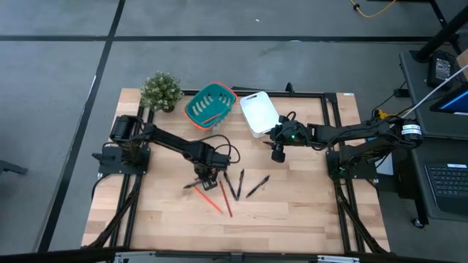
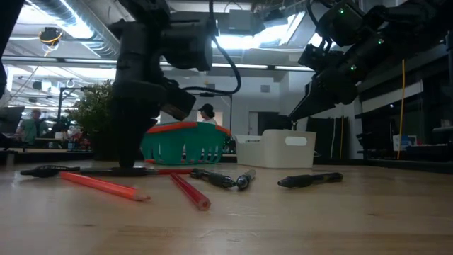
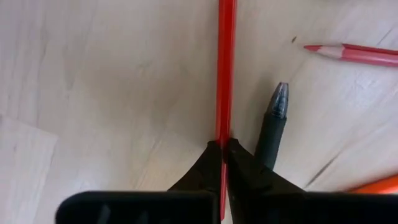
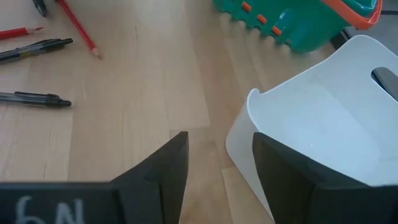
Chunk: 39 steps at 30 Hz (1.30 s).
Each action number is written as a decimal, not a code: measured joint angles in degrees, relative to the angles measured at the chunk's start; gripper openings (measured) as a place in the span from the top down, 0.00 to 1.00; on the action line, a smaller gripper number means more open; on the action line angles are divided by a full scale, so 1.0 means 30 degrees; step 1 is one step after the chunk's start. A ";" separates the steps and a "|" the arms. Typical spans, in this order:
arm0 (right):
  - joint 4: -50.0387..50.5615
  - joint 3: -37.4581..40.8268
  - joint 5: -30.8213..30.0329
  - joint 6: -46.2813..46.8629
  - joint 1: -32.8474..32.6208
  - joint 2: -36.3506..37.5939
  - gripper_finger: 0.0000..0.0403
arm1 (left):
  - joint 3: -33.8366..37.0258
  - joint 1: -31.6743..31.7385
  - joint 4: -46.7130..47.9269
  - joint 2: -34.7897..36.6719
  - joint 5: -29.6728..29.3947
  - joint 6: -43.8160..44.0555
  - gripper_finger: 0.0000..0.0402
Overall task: Sort pens & pencils
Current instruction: Put the red pencil into the green basket
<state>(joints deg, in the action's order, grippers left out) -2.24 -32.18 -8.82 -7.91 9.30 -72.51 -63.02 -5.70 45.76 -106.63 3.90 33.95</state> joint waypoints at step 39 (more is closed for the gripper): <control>0.0102 0.0000 0.0976 0.0106 0.0002 0.0000 0.55 | -0.1173 0.0868 -0.1545 -0.0117 -0.3041 -0.2427 0.73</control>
<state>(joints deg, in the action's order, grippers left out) -1.93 -32.18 -5.89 -7.60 9.31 -72.51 -66.54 -3.09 41.12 -106.98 -5.22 26.67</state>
